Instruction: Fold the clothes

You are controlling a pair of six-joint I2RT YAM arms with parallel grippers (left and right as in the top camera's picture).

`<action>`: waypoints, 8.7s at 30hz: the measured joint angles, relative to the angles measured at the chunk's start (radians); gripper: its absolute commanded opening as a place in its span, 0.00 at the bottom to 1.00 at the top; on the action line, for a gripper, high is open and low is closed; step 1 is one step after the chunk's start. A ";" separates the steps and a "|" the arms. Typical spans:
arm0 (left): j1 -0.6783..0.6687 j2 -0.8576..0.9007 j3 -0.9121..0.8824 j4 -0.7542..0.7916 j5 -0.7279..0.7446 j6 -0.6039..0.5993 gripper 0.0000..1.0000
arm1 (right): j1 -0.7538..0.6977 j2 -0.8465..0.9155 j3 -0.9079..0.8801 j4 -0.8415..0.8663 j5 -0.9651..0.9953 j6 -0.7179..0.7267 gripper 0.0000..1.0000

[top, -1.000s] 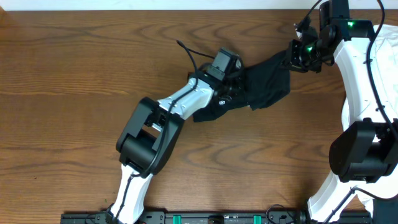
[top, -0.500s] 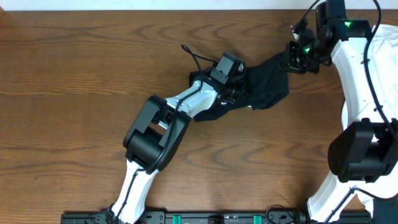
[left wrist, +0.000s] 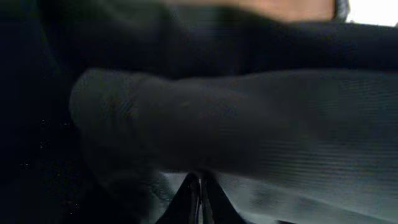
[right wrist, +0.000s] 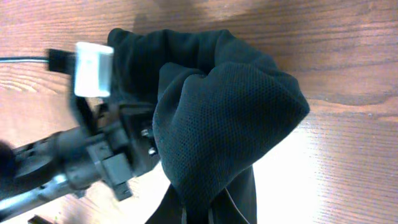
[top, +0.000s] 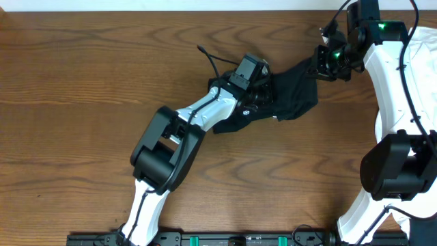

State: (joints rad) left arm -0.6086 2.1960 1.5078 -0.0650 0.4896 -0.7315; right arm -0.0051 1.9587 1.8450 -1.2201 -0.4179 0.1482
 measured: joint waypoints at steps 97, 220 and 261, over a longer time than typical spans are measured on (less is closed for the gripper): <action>0.421 -0.166 0.014 -0.229 -0.122 0.234 0.07 | 0.412 0.152 0.006 0.169 0.061 -0.001 0.01; 0.283 -0.043 -0.008 -0.565 -0.069 0.416 0.06 | 0.053 0.053 -0.772 0.849 -0.338 -0.265 0.01; 0.279 -0.216 -0.001 -0.637 -0.082 0.419 0.39 | 0.134 0.043 -0.731 0.852 -0.290 -0.243 0.01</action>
State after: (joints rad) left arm -0.3298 1.9804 1.5070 -0.7017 0.4072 -0.3126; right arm 0.1291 2.0022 1.1137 -0.3679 -0.7082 -0.0948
